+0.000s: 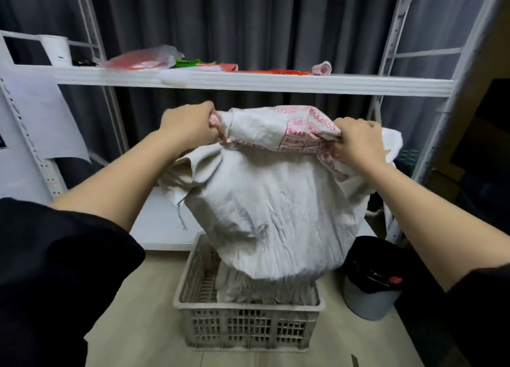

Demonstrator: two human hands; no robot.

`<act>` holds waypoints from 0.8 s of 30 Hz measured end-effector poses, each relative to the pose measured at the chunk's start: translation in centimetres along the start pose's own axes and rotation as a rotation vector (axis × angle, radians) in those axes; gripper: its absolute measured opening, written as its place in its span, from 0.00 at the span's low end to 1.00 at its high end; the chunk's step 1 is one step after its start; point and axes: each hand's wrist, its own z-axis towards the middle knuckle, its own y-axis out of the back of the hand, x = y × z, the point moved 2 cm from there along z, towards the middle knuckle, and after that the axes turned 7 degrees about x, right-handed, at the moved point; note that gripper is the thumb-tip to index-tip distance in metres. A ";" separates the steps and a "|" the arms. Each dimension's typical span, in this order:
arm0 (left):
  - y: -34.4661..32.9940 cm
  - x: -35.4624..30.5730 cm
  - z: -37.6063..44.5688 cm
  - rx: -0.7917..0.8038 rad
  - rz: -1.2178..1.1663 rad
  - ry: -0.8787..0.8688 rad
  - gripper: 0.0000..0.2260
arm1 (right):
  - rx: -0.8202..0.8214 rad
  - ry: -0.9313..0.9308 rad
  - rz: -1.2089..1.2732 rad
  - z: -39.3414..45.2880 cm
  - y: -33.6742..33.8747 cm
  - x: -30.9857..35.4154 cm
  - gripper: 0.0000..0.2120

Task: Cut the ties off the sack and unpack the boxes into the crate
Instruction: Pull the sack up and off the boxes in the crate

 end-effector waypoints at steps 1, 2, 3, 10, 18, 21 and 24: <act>-1.0 0.1 -0.1 0.013 0.037 -0.041 0.13 | 0.060 0.012 -0.010 -0.2 -0.5 0.1 0.07; -2.0 0.4 -0.1 -0.018 0.071 -0.076 0.13 | 0.129 0.045 -0.018 -0.5 -0.9 0.2 0.09; -2.7 0.7 -0.4 -0.086 0.102 -0.104 0.12 | 0.188 0.080 -0.021 -0.8 -1.5 0.1 0.11; -7.8 1.8 -2.6 -0.395 0.419 -0.296 0.12 | 0.475 0.092 0.201 -3.4 -2.9 0.5 0.56; -5.8 -0.3 -1.6 -0.038 0.190 -0.084 0.13 | 0.270 0.232 0.466 -3.5 -3.5 7.9 0.54; -4.7 -1.0 -1.6 0.101 -0.027 -0.050 0.16 | 0.270 0.241 0.125 -3.2 -4.7 9.8 0.57; -4.0 -1.5 -2.1 0.324 -0.414 -0.103 0.26 | 0.334 0.070 0.144 -3.2 -6.5 8.9 0.48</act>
